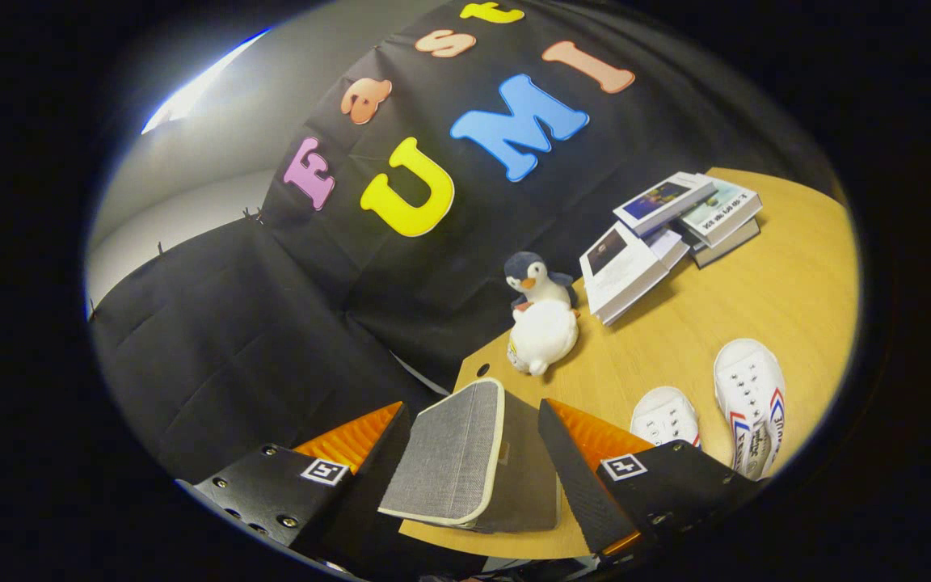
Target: Open the storage box then place both shoes into the box .Put the left shoe in first, then the right shoe, with the right side of both shoes facing outward in a uniform manner.
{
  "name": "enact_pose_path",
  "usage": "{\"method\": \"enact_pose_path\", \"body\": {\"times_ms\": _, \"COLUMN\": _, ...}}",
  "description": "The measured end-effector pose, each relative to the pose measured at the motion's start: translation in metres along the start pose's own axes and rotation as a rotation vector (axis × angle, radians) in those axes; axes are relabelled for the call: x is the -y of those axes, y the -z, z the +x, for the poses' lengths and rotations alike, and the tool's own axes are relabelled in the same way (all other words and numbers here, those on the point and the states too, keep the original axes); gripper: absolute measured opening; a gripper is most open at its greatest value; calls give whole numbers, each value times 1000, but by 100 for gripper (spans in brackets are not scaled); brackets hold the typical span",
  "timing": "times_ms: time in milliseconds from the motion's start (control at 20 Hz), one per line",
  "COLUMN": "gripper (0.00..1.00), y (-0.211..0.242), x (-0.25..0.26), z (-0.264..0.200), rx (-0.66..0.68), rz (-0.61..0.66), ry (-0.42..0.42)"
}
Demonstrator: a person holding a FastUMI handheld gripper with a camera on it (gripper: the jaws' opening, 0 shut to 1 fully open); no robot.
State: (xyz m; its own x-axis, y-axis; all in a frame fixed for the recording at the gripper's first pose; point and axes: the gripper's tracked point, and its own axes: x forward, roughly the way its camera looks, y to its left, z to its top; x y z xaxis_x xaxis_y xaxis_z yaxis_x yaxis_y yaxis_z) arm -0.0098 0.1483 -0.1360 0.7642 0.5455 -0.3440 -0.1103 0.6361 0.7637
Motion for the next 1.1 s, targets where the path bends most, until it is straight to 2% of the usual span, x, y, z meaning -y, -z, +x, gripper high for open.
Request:
{"method": "enact_pose_path", "body": {"times_ms": 300, "gripper": 98, "y": 57, "x": 5, "z": 8, "rx": -170, "rz": 194, "ry": -62}}
{"method": "enact_pose_path", "body": {"times_ms": 700, "gripper": 98, "y": 99, "x": 18, "z": 32, "rx": -264, "rz": 366, "ry": -51}}
{"method": "enact_pose_path", "body": {"times_ms": 800, "gripper": 94, "y": 110, "x": 17, "z": 38, "rx": -289, "rz": 385, "ry": -55}}
{"method": "enact_pose_path", "body": {"times_ms": 1050, "gripper": 94, "y": 133, "x": 8, "z": 45, "rx": -364, "rz": 367, "ry": -68}}
{"method": "enact_pose_path", "body": {"times_ms": 1100, "gripper": 90, "y": 136, "x": 10, "z": 46, "rx": -371, "rz": 358, "ry": -54}}
